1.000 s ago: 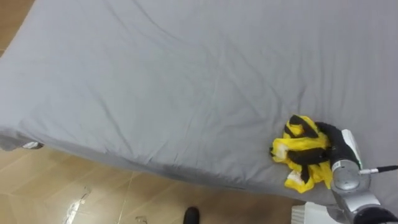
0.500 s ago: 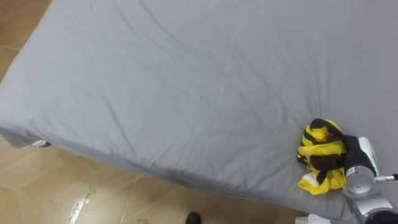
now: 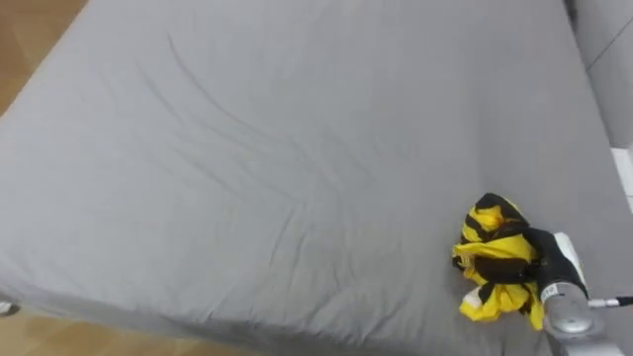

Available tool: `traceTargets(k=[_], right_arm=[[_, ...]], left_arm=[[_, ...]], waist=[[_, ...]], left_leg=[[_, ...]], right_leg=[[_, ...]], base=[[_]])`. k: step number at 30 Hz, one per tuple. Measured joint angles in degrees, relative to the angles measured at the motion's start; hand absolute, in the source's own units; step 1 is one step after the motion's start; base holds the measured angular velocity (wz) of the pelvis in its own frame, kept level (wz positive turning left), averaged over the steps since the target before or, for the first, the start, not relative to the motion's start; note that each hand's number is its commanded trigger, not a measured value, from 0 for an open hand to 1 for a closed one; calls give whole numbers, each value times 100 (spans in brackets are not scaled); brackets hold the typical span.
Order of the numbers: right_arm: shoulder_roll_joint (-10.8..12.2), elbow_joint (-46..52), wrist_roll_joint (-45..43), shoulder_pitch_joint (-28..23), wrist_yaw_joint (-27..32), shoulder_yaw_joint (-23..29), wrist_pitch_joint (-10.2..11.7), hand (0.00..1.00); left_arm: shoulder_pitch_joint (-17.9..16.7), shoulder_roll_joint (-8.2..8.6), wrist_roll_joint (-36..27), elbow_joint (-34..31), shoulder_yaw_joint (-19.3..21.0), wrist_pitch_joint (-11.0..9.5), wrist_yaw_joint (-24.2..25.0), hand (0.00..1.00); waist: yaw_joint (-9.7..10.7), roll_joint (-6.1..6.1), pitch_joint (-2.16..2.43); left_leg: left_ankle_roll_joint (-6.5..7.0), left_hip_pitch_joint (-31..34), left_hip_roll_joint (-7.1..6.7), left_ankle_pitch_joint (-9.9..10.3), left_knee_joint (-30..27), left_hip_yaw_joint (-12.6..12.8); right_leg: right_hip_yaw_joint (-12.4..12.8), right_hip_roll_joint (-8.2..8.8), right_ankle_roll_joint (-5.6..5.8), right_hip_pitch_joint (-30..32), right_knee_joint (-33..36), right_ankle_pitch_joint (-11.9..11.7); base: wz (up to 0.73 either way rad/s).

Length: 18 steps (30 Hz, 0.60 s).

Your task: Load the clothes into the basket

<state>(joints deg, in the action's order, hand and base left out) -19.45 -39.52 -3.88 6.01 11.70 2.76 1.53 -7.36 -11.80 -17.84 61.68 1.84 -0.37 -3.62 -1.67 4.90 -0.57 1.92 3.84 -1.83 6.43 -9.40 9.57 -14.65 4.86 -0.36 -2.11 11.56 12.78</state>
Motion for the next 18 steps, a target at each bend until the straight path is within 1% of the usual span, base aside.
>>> traceTargets(k=[1,2,3,4,6,7,8,10,11,13,14,16,18], right_arm=[[-5,254,-54,-53,43,177,-1,100],[-8,331,-75,-52,61,248,-1,100],[-18,479,-85,-54,100,376,-32,100],[-40,566,-105,-57,162,489,-36,100],[-75,679,-117,-57,236,602,-40,100],[-87,732,-144,-57,241,620,-40,100],[-86,754,-163,-60,241,646,-43,100],[-87,897,-237,-151,268,823,-177,100],[-87,907,-237,-162,279,848,-190,100],[-87,911,-213,-163,330,937,-253,100],[-87,912,-213,-164,330,987,-272,100],[-87,921,-206,-165,381,1233,-289,100],[-87,921,-186,-187,416,1355,-289,100]], left_arm=[[-32,5,14,-19,88,0,2,0],[-54,10,54,-30,151,2,8,0],[-93,28,153,-85,265,8,7,0],[-104,31,249,-121,293,7,6,0],[-104,33,364,-120,298,8,11,0],[-104,42,416,-120,296,12,22,0],[-110,52,458,-120,298,26,32,0],[-126,88,514,-120,324,104,79,0],[-124,93,514,-122,351,131,88,0],[-244,96,512,-143,379,175,91,0],[-278,98,513,-144,390,178,91,0],[-420,118,513,-226,487,195,77,0],[-523,119,529,-343,490,241,55,0]], waist=[[83,22,16],[128,38,22],[163,58,28],[181,56,46],[228,33,66],[290,24,82],[319,13,85],[383,-58,102],[404,-72,99],[464,-104,100],[485,-104,99],[605,-118,107],[653,-114,104]], left_leg=[[2,-80,12,3,24,93],[5,-116,13,7,25,150],[4,-204,19,38,24,234],[2,-269,55,89,22,302],[-13,-328,116,198,1,339],[-16,-374,129,210,0,421],[-14,-401,134,213,3,427],[-6,-524,163,224,17,459],[-6,-557,165,224,22,470],[-6,-658,165,225,46,562],[-6,-667,149,225,53,567],[-6,-684,141,224,69,570],[-6,-694,146,224,68,597]], right_leg=[[78,-1,2,-26,2,0],[109,-4,2,-39,2,0],[201,-22,5,-76,0,-2],[284,-69,7,-92,2,-1],[372,-125,14,-93,2,2],[380,-125,14,-108,2,1],[384,-124,15,-129,4,1],[440,-127,29,-212,14,-8],[463,-130,29,-215,15,-9],[612,-152,25,-219,15,-11],[637,-156,25,-215,10,-11],[677,-165,26,-208,13,-11],[692,-166,27,-205,13,-12]], base=[[-45],[-52],[-55],[-56],[-53],[-48],[-42],[-33],[-27],[-29],[-19],[-3],[-4]])
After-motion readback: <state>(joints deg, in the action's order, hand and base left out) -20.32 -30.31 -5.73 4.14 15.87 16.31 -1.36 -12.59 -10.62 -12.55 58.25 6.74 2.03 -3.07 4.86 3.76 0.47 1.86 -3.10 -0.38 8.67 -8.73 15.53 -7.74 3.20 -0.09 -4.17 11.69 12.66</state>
